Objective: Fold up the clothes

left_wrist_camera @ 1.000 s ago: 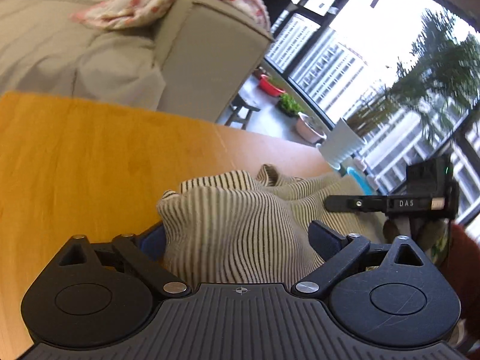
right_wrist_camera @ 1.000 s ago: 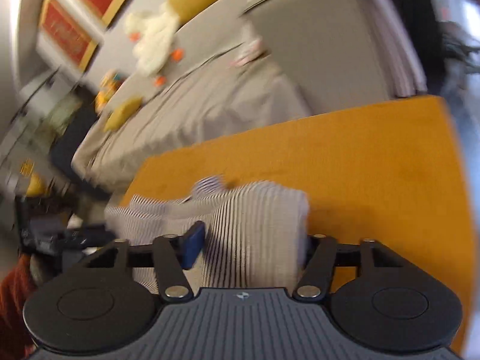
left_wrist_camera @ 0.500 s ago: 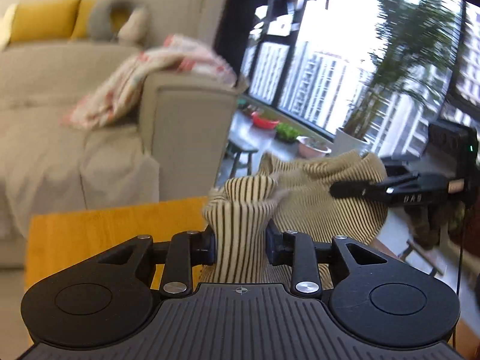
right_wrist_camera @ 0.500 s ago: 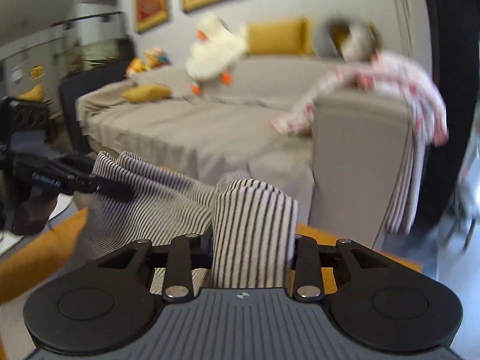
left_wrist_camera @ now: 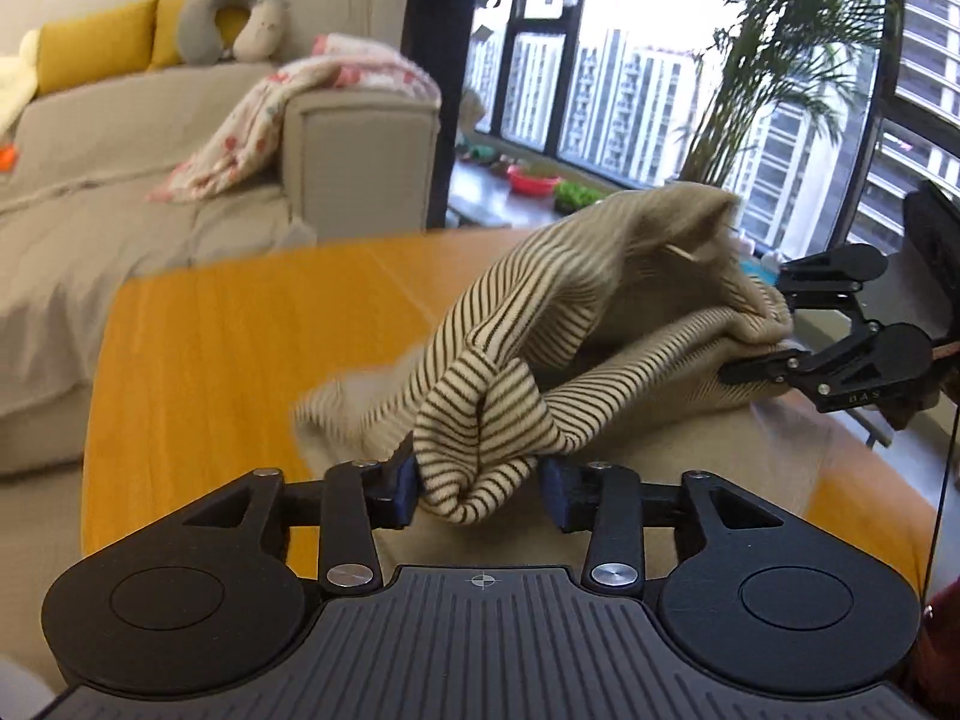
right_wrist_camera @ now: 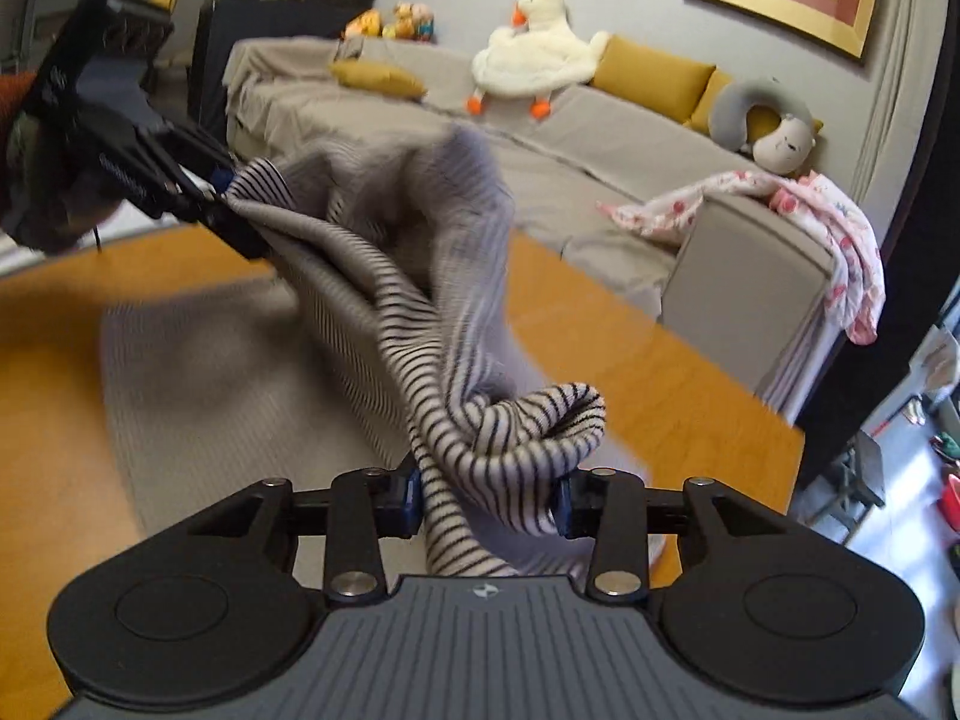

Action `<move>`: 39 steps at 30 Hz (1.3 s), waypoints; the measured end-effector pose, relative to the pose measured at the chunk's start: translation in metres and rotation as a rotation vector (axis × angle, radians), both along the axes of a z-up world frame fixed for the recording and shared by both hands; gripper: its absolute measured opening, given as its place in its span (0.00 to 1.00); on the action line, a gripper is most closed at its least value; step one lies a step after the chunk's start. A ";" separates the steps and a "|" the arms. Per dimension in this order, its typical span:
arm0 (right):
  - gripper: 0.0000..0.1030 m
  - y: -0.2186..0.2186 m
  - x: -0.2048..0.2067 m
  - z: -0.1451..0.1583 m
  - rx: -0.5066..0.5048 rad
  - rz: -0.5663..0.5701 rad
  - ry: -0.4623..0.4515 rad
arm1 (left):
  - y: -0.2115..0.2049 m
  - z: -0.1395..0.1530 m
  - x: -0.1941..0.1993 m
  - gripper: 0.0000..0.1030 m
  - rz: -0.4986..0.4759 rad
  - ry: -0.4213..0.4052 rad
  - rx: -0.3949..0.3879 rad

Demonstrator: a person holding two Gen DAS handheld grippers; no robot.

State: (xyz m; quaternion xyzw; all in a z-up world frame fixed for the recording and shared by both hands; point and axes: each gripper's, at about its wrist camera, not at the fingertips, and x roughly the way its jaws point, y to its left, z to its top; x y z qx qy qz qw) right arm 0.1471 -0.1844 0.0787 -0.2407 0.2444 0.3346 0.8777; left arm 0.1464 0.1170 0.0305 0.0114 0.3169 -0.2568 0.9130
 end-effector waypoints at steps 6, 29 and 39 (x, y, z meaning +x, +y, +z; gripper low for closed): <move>0.41 -0.017 -0.058 -0.013 -0.009 -0.055 0.039 | 0.022 -0.008 -0.034 0.70 0.033 0.090 -0.111; 0.37 -0.021 0.008 -0.028 0.435 -0.456 0.347 | -0.003 -0.019 0.026 0.50 0.239 0.247 -0.225; 0.26 -0.052 -0.009 0.017 0.480 -0.385 0.209 | -0.020 0.015 -0.016 0.35 0.135 0.135 -0.172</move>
